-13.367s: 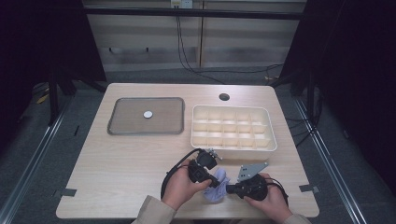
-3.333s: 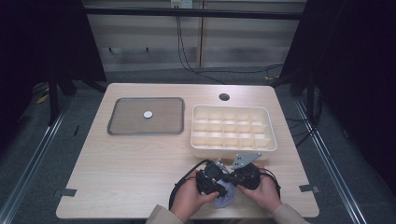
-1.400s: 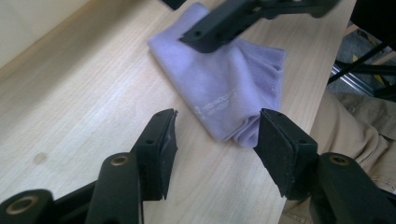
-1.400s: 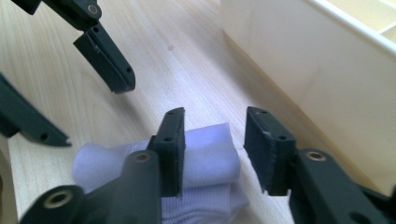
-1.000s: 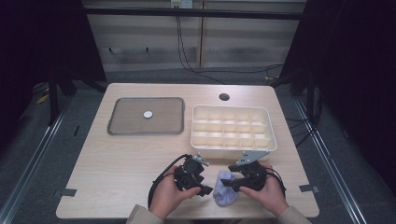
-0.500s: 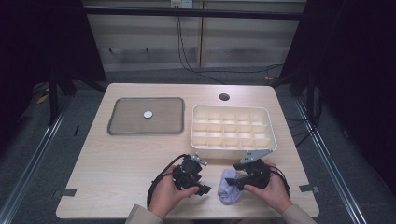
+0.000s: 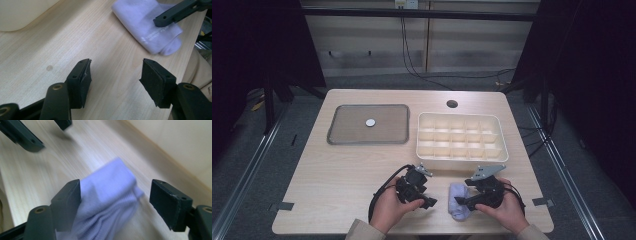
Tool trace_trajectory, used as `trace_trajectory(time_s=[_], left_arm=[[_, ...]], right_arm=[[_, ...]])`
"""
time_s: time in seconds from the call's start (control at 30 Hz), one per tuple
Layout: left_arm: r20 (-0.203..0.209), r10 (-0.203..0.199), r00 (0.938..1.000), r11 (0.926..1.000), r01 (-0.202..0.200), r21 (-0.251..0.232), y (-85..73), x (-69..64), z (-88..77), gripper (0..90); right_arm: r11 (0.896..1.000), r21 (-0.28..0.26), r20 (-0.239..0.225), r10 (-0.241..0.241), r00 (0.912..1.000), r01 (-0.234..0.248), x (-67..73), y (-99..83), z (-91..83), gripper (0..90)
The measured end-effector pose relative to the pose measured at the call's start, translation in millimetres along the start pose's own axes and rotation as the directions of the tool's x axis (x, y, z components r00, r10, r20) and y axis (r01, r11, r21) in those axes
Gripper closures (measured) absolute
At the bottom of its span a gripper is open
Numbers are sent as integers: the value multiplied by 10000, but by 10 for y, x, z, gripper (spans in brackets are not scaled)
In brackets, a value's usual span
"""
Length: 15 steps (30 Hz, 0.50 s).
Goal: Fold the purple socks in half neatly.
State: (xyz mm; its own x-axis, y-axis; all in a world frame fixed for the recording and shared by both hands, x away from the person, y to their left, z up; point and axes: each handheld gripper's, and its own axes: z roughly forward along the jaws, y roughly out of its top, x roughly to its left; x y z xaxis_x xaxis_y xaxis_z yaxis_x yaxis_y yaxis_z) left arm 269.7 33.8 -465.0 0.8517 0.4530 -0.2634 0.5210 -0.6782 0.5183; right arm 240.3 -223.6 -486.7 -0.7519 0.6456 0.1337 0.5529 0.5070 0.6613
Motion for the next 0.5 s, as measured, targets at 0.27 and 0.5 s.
trace_trajectory(time_s=[0.27,0.5], left_arm=[[-238,132,9996,9996,-138,-230,-22,63,1,357],[-473,221,9986,9993,-235,-298,-67,149,0,333]], right_arm=[[9999,65,-249,114,9996,-112,-141,-16,37,238],[9999,87,-389,-86,9992,90,-186,55,73,252]])
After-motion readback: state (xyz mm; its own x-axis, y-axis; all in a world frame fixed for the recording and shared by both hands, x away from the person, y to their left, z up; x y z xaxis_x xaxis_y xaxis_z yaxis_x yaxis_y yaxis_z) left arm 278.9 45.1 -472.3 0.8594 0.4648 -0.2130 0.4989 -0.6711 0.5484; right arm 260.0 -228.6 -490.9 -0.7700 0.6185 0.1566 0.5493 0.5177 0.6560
